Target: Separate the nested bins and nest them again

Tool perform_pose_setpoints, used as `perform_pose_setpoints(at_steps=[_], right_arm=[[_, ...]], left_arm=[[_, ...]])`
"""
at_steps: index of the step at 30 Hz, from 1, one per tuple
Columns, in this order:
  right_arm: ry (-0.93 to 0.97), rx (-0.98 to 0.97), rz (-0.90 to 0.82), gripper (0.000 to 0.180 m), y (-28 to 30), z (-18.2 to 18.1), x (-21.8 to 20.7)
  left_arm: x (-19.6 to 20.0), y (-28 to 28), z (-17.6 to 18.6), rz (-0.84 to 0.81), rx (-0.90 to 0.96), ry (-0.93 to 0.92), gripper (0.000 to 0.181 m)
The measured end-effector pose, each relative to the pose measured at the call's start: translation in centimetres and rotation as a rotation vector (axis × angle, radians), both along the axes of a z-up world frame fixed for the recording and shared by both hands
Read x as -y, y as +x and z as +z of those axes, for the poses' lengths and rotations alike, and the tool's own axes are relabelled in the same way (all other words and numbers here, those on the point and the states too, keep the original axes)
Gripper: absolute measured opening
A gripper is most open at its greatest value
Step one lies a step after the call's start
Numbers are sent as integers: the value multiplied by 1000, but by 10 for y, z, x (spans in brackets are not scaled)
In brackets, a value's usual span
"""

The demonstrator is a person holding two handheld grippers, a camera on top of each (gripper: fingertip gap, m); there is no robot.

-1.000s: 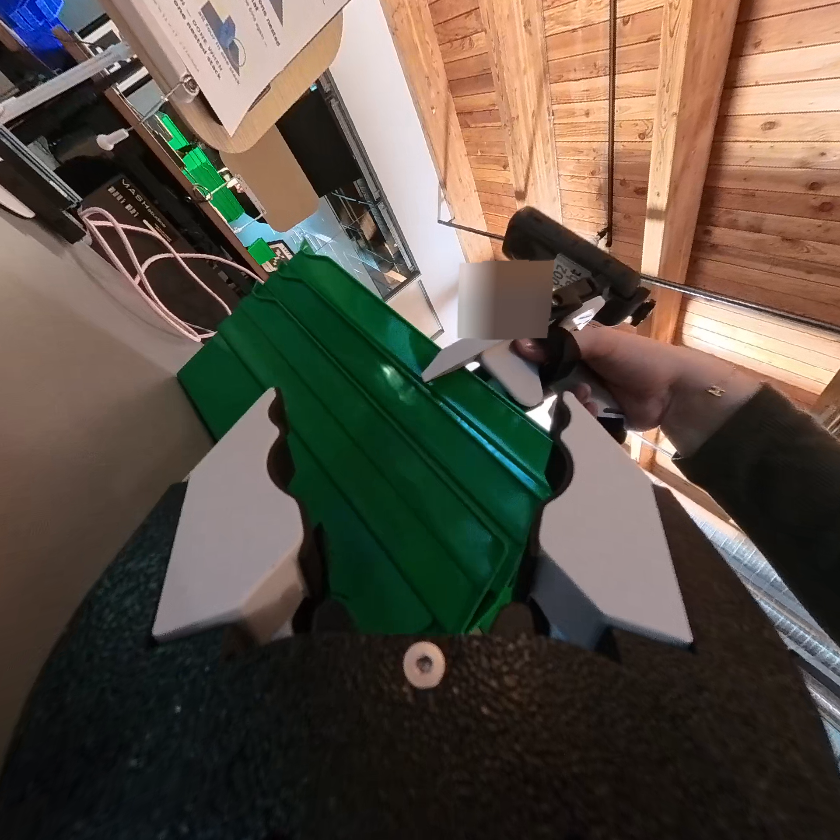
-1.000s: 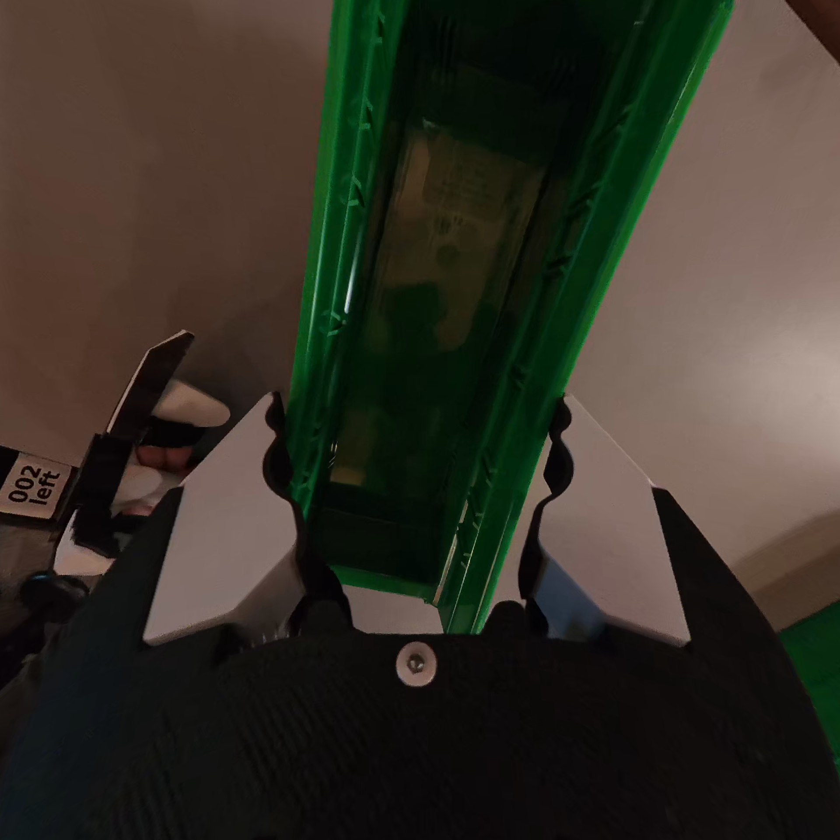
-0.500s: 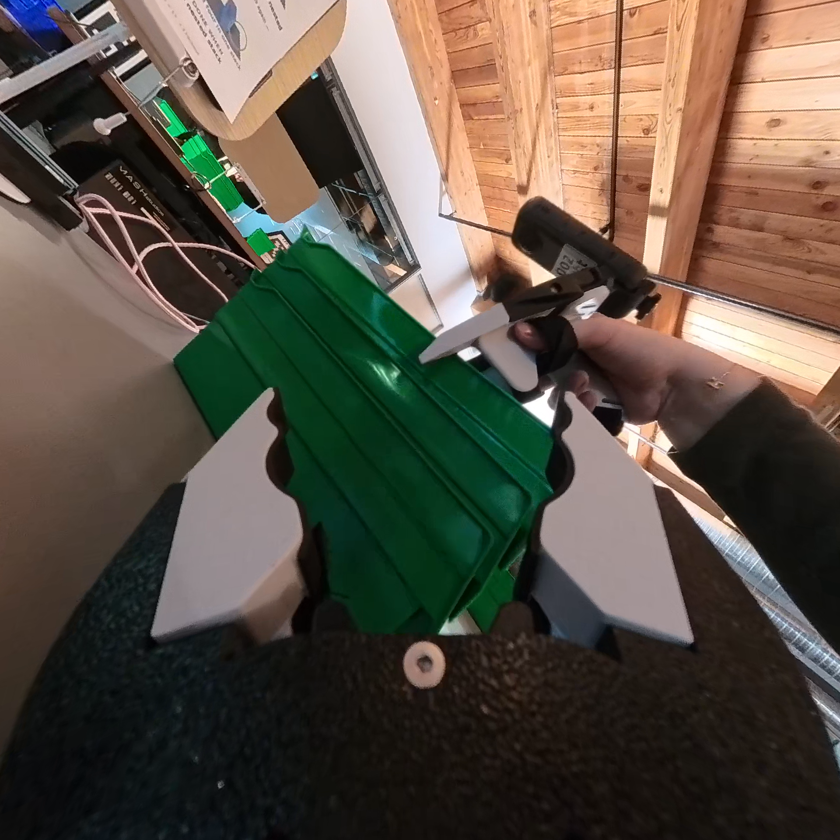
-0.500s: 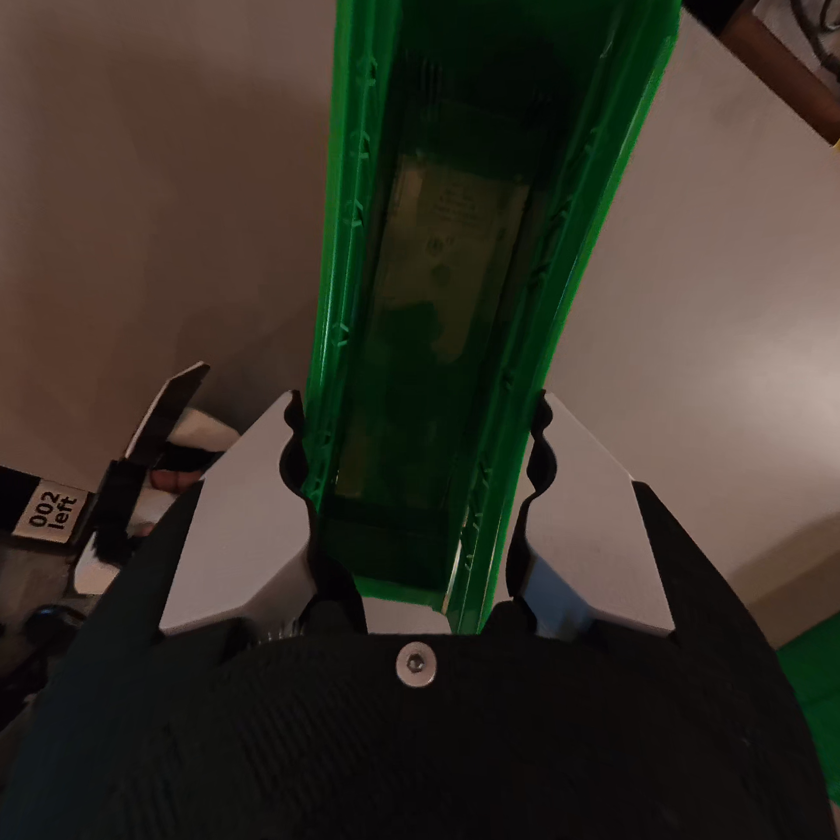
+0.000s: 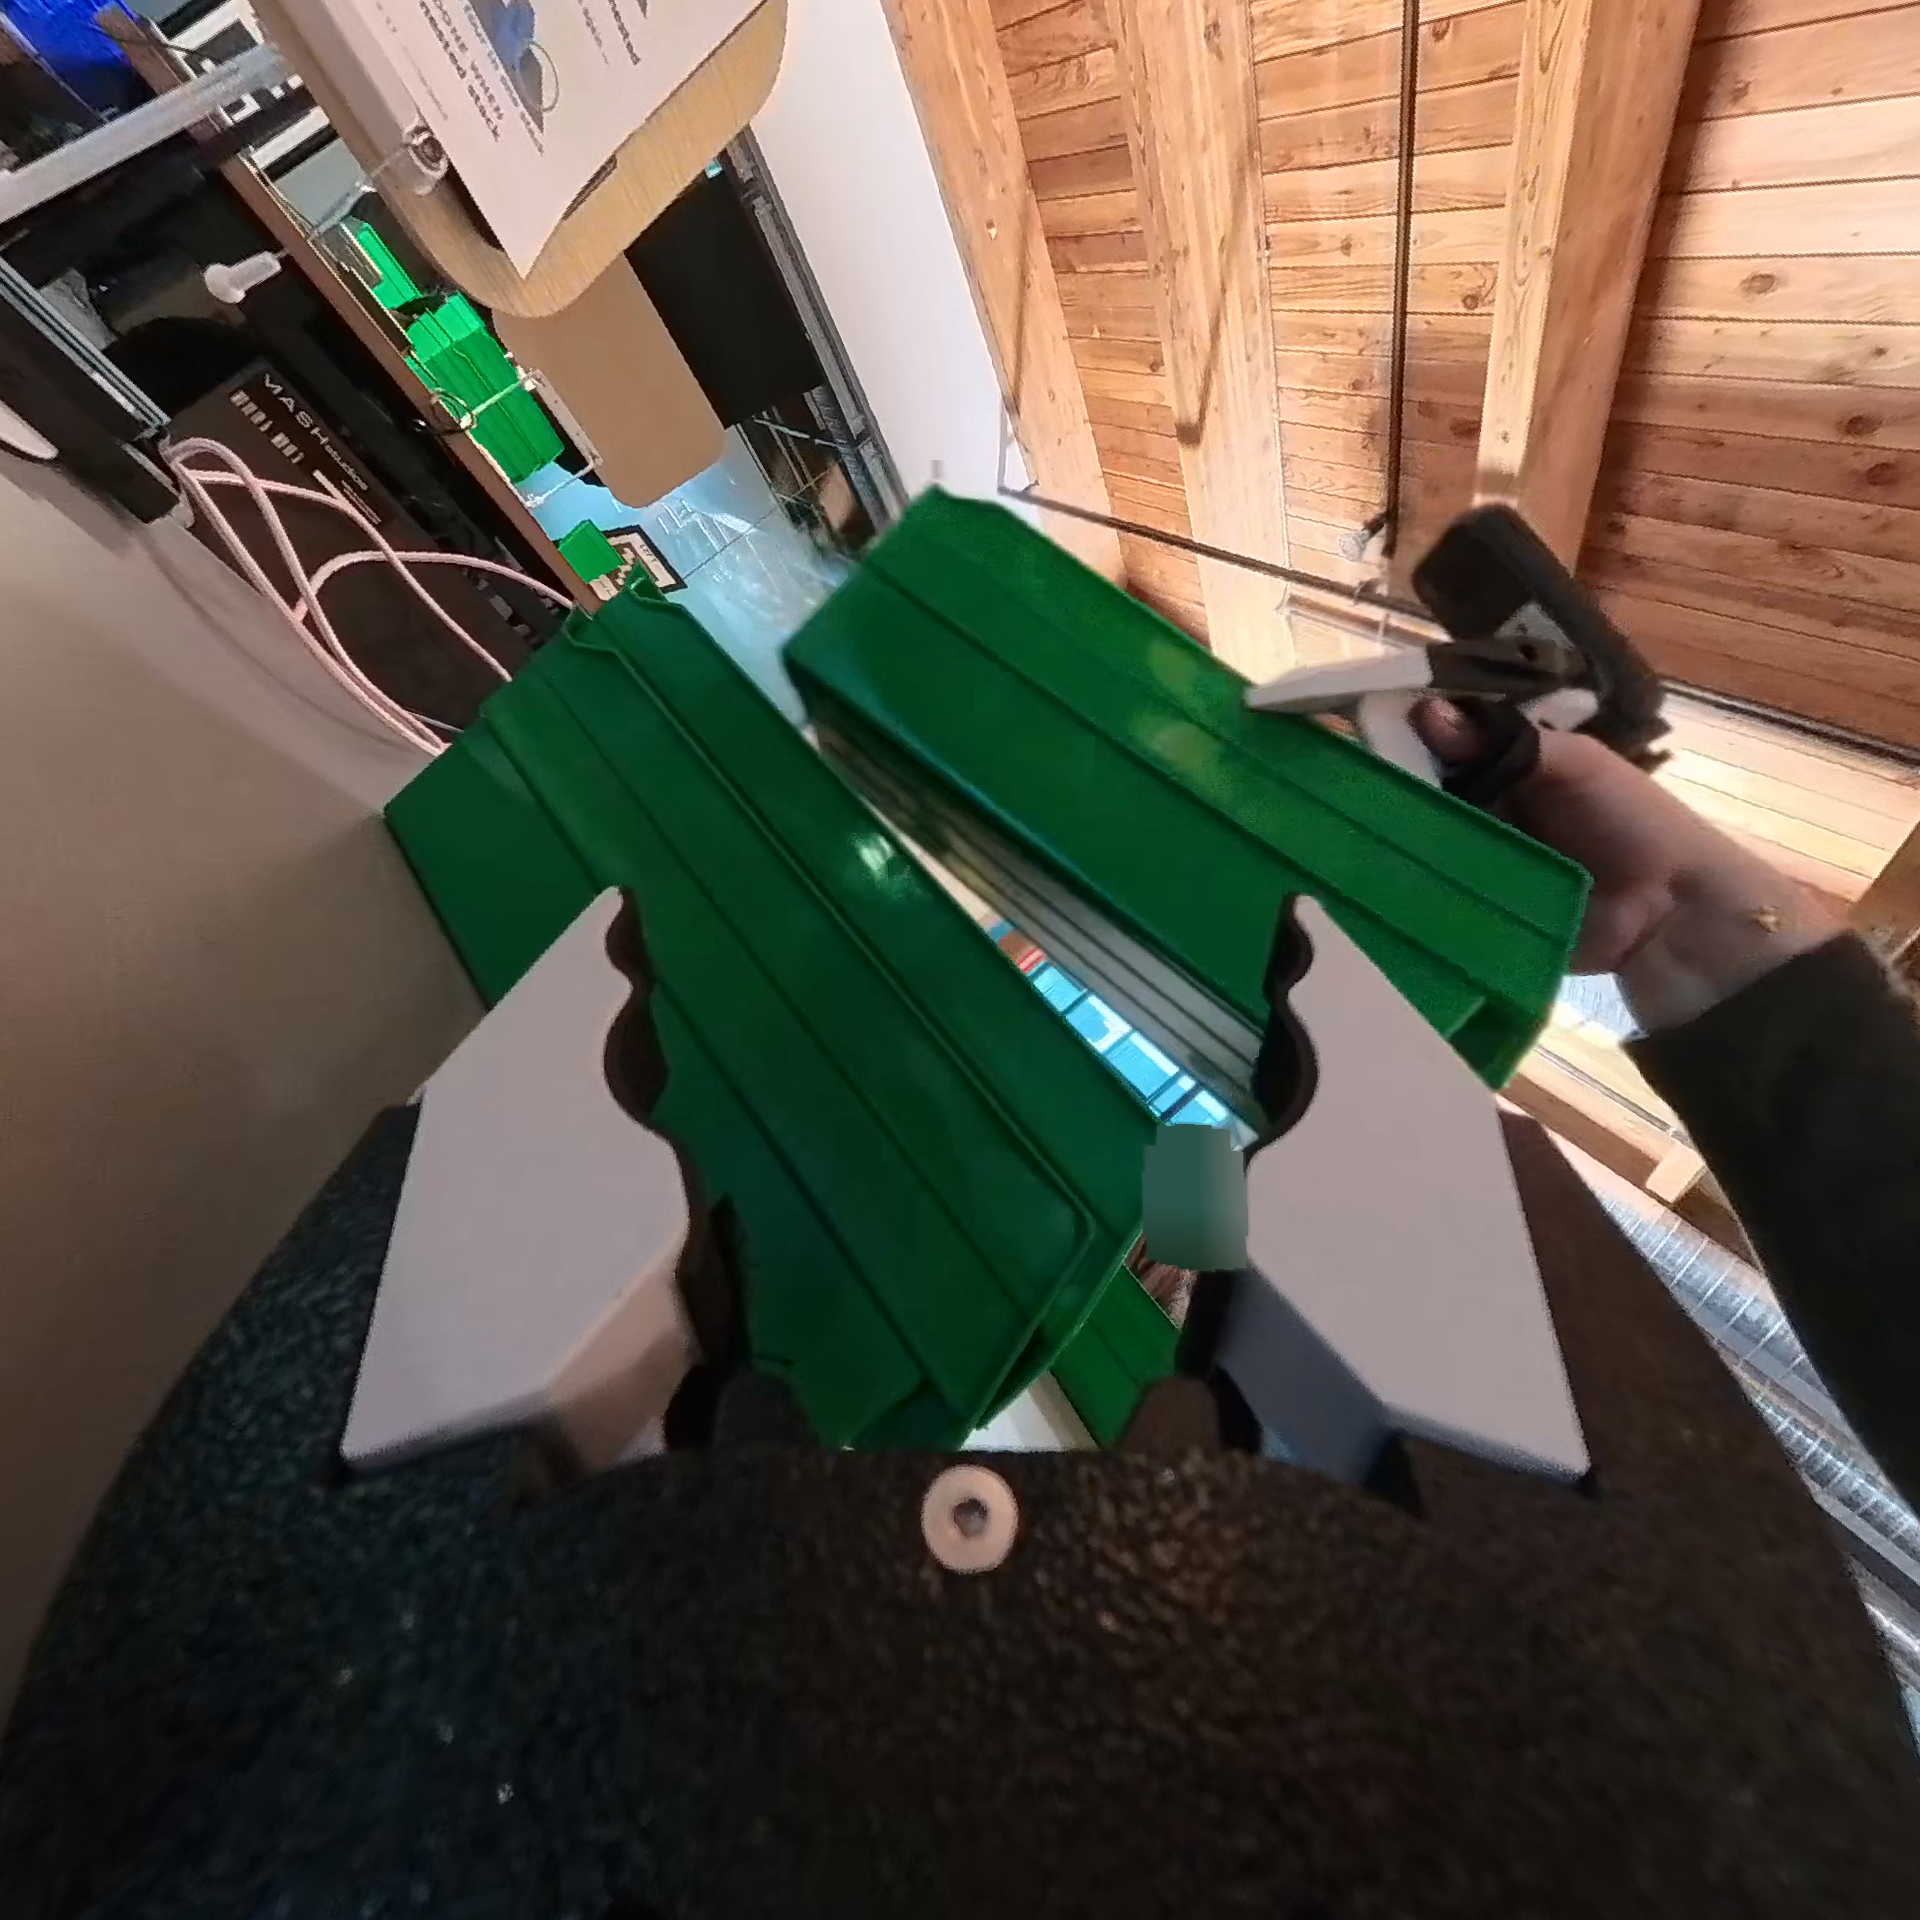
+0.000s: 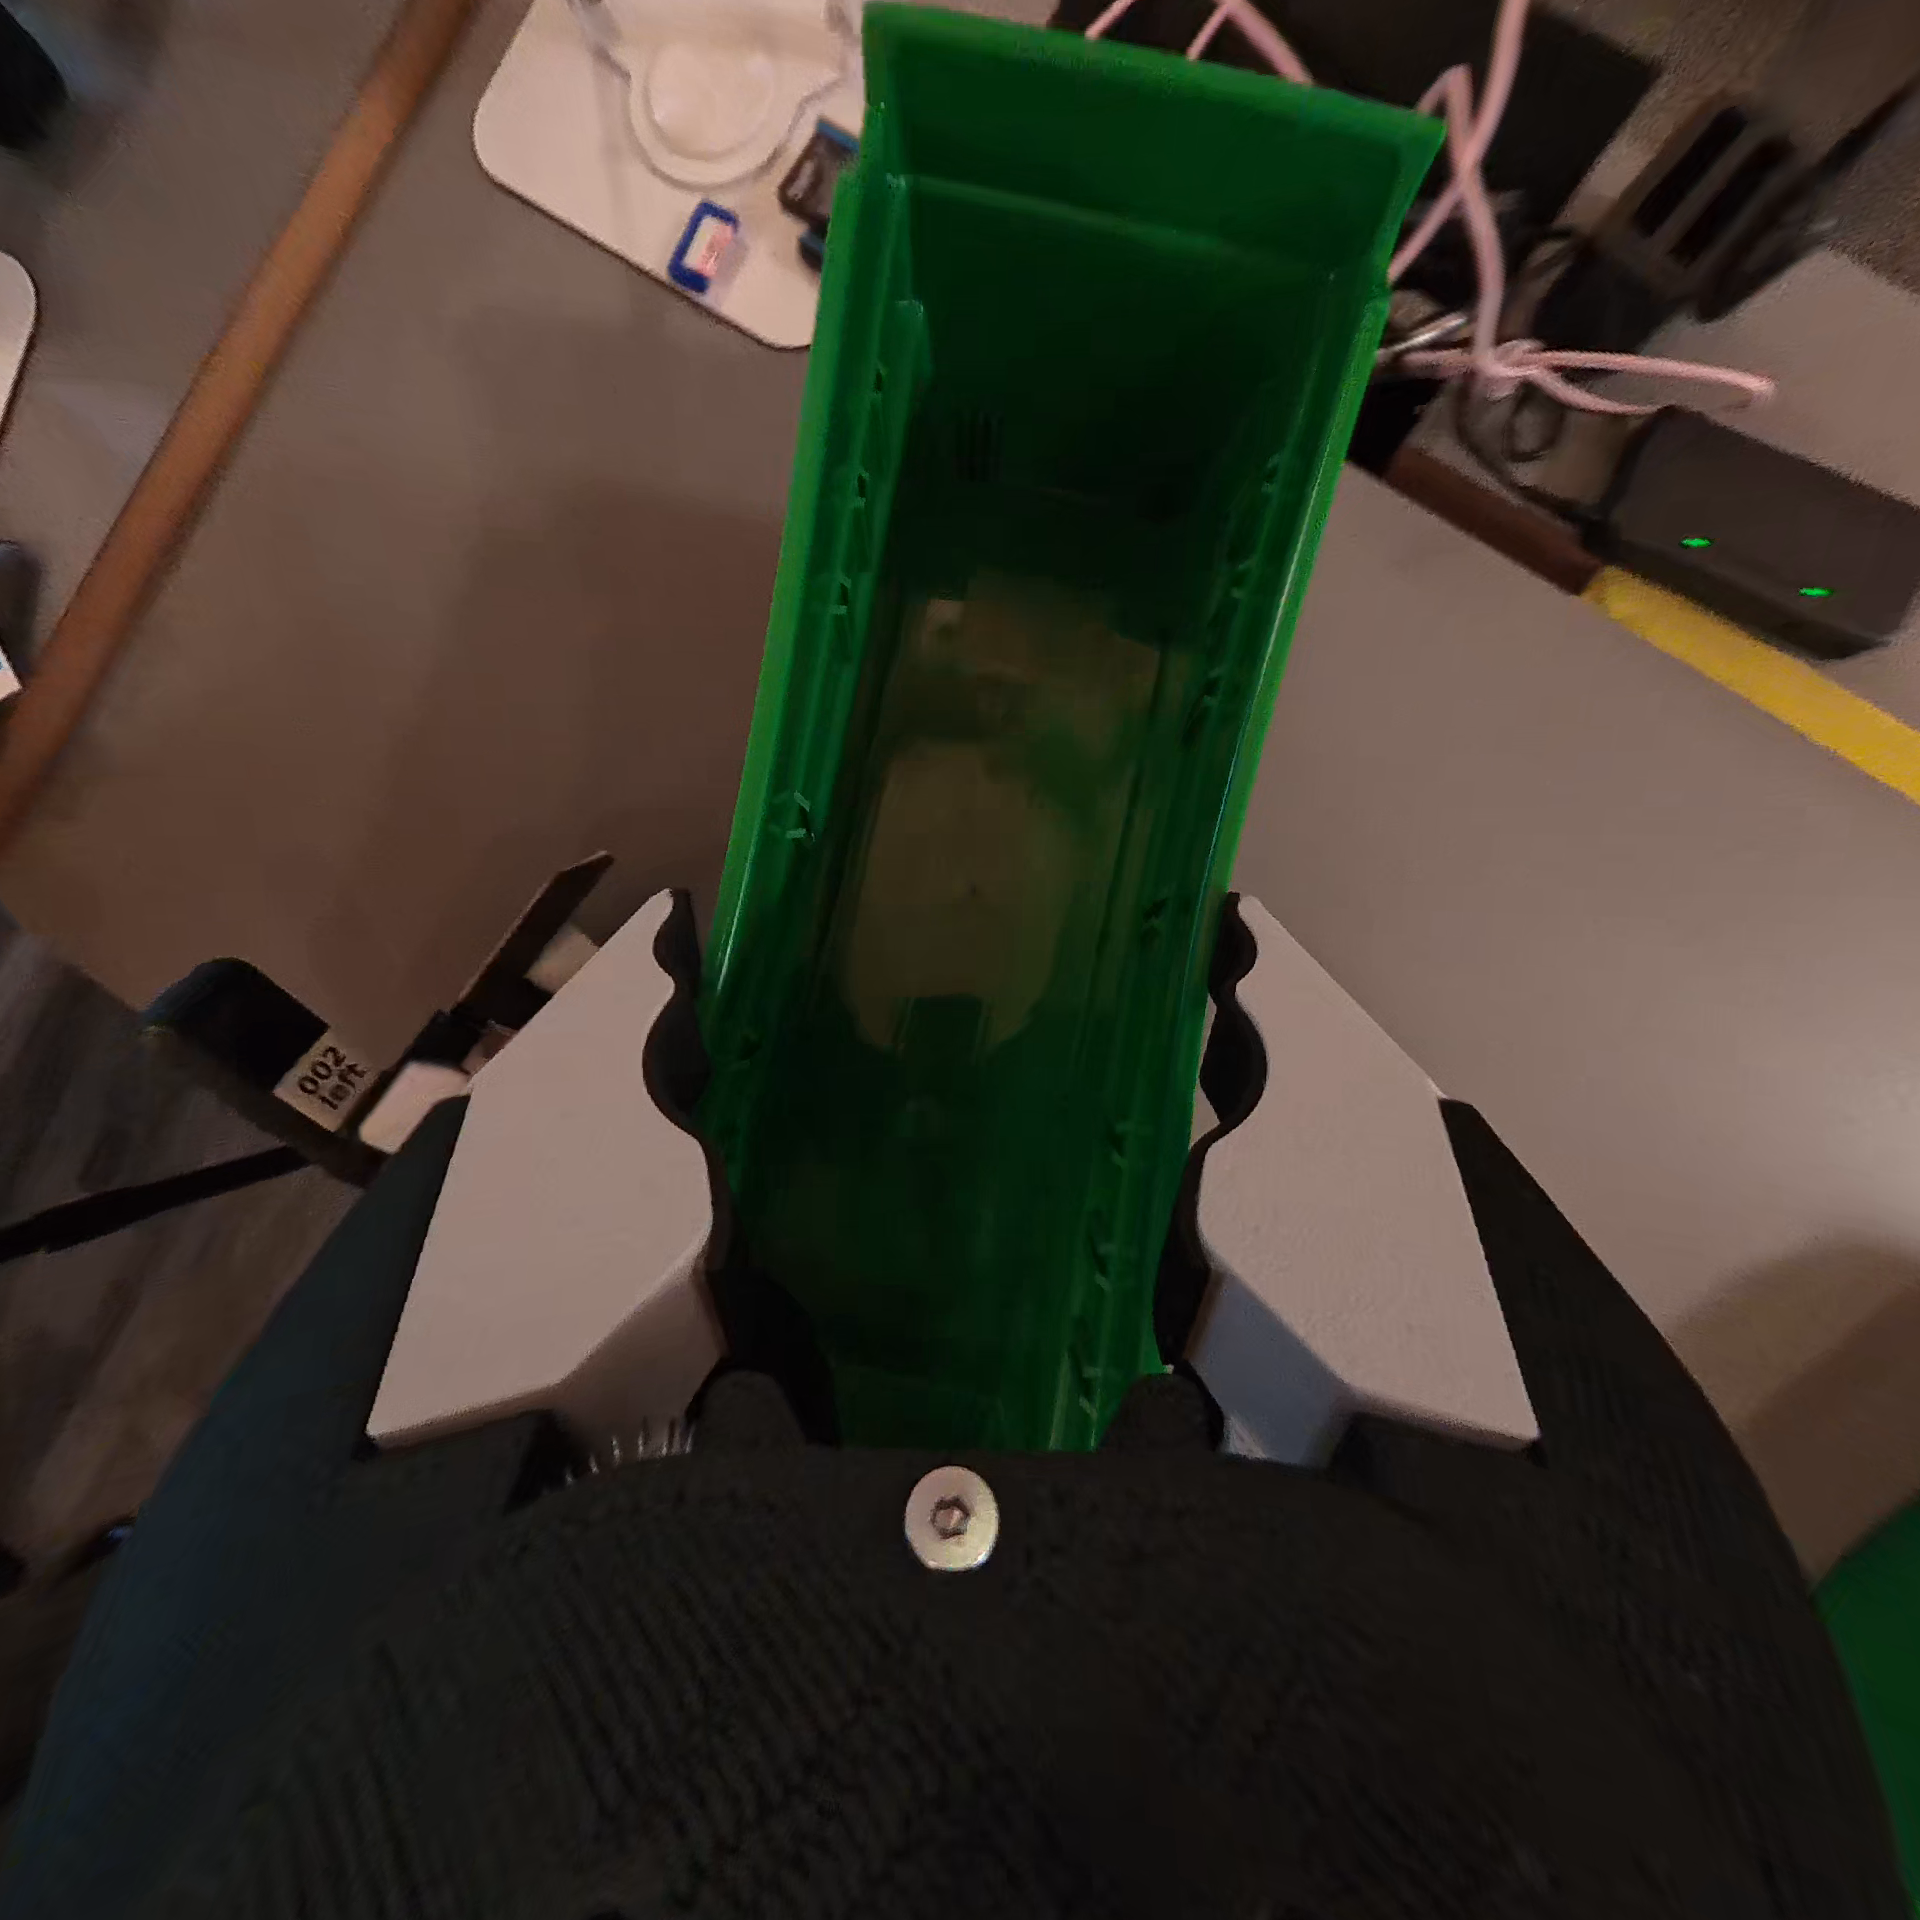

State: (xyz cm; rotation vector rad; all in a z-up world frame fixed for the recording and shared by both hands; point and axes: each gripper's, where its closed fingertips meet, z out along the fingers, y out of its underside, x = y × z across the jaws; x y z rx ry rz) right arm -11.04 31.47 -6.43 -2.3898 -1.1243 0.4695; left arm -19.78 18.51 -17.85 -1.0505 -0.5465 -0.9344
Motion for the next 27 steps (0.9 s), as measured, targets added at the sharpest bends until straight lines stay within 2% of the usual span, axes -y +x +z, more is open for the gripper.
perform_pose_setpoints(at_steps=[4,8,12,17,21,27], right_arm=[[78,-9,-63,99,64,23,-21],[104,-1,-207,99,145,16,-54],[84,50,-361,98,227,-25,-83],[22,63,-505,99,294,-94,-105],[51,102,-572,100,325,-135,-118],[62,131,-585,107,337,-165,-122]], left_arm=[[-2,1,-1,-1,-10,-8,115],[-2,1,-1,2,-10,-9,115],[-3,1,-1,2,-16,-14,115],[-3,1,-2,0,-16,-16,115],[-3,1,-1,-2,-13,-14,115],[-4,2,-2,-8,-8,-16,115]])
